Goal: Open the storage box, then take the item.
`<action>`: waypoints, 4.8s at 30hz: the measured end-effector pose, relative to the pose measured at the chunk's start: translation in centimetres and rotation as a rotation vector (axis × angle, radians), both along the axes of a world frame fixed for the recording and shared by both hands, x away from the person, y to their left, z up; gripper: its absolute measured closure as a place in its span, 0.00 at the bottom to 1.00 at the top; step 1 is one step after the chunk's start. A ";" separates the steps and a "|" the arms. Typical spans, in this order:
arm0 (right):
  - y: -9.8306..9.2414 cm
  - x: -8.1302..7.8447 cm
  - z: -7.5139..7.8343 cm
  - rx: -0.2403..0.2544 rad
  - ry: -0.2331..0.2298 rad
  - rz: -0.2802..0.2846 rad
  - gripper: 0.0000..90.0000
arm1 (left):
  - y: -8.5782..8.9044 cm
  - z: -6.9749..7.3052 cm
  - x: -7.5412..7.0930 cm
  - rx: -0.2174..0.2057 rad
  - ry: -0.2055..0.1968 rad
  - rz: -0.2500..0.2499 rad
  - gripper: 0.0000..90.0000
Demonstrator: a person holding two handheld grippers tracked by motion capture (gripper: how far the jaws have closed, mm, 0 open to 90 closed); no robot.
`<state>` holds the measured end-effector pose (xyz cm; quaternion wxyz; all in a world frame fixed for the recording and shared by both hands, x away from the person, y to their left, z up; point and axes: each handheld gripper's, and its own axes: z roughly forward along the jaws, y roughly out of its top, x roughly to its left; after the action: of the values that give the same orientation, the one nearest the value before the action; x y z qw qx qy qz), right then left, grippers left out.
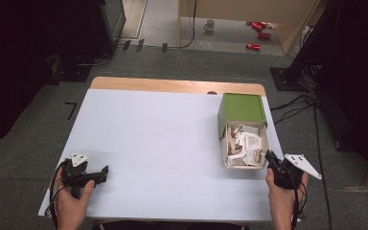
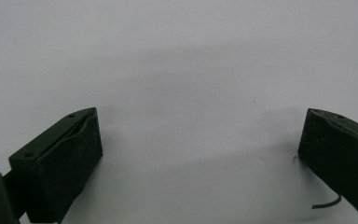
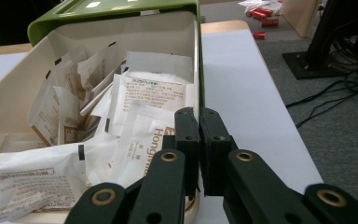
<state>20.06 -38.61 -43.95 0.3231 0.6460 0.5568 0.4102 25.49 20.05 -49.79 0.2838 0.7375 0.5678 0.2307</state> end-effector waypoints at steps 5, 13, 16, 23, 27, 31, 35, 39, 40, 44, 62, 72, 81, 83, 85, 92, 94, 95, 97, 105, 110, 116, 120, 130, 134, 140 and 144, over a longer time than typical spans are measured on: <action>-0.4 -0.1 0.2 0.028 -0.017 0.009 0.89 | 0.0 0.0 0.0 0.000 0.000 0.000 0.00; -0.4 -0.7 1.5 0.046 -0.056 0.034 0.73 | 0.0 0.0 0.0 0.000 0.000 0.000 0.00; 0.0 -0.7 1.9 0.039 -0.060 0.052 0.63 | 0.0 0.0 0.0 0.000 0.000 0.000 0.00; 1.2 -0.7 2.8 0.031 -0.066 0.104 0.50 | 0.0 0.0 0.0 0.000 0.000 0.000 0.00; 2.1 -0.6 3.1 0.027 -0.061 0.138 0.45 | 0.0 0.0 0.0 0.001 0.000 0.000 0.00; 2.8 -0.4 3.1 0.027 -0.057 0.160 0.41 | 0.0 0.0 0.0 0.000 0.000 0.000 0.00; 3.3 -0.3 3.0 0.033 -0.056 0.174 0.39 | 0.0 0.0 0.0 0.001 0.001 0.000 0.00; 3.8 -0.3 3.0 0.033 -0.053 0.190 0.39 | 0.0 0.0 0.0 0.000 0.000 0.000 0.00; 4.0 -0.3 3.0 0.034 -0.054 0.194 0.39 | 0.0 0.0 0.0 0.000 0.000 0.000 0.00; 4.4 -0.2 2.8 0.036 -0.051 0.206 0.39 | 0.0 0.0 0.0 0.001 0.000 0.000 0.00; 5.5 0.1 1.6 0.032 -0.025 0.232 0.39 | 0.0 0.0 0.0 0.001 -0.001 0.000 0.00; 6.0 0.3 0.7 0.015 -0.005 0.232 0.39 | 0.0 0.0 0.0 0.001 -0.001 0.000 0.00; 6.3 0.5 0.0 0.014 0.012 0.232 0.39 | 0.0 0.0 0.0 0.001 -0.001 -0.001 0.00; 6.3 0.6 -0.1 0.011 0.015 0.231 0.39 | 0.0 0.0 0.0 0.001 0.000 -0.001 0.00; 6.3 0.6 -0.2 0.014 0.017 0.230 0.39 | 0.0 0.0 0.0 0.000 0.000 0.000 0.00; 6.4 0.5 -0.5 0.018 0.020 0.243 0.39 | 0.0 0.0 0.0 0.000 0.000 0.000 0.00; 6.5 0.5 -0.7 0.026 0.028 0.252 0.38 | 0.0 0.0 0.0 0.000 -0.001 0.000 0.00; 6.5 0.5 -0.8 0.029 0.031 0.256 0.37 | 0.0 0.0 0.0 0.000 -0.001 0.000 0.00; 6.6 0.6 -1.1 0.029 0.046 0.260 0.34 | 0.0 0.0 0.0 0.000 -0.001 0.000 0.00; 7.0 0.8 -1.7 0.031 0.078 0.250 0.33 | 0.0 0.0 0.0 0.000 0.000 0.000 0.00; 6.9 0.6 -1.9 0.024 0.063 0.244 0.45 | 0.0 0.0 0.0 0.000 0.000 0.000 0.00; 6.3 0.2 -1.8 0.024 0.037 0.211 0.48 | 0.0 0.0 0.0 0.000 0.000 0.000 0.00; 6.0 0.0 -1.7 0.031 0.028 0.197 0.50 | 0.0 0.0 0.0 0.000 0.000 0.000 0.00; 6.0 -0.3 -0.8 0.036 -0.012 0.186 0.50 | 0.0 0.0 0.0 0.000 0.000 0.000 0.00; 6.2 -0.3 -0.2 0.037 -0.028 0.188 0.50 | 0.0 0.0 0.0 0.000 0.000 0.000 0.00; 6.6 -0.2 0.9 0.041 -0.051 0.195 0.50 | 0.0 0.0 0.0 0.000 0.000 0.000 0.00; 6.9 0.0 1.6 0.040 -0.061 0.204 0.50 | 0.0 0.0 0.0 0.000 0.000 0.000 0.00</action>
<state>20.11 -31.67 -42.38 0.2836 0.5795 0.6013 0.4713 25.49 20.05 -49.79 0.2837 0.7376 0.5677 0.2307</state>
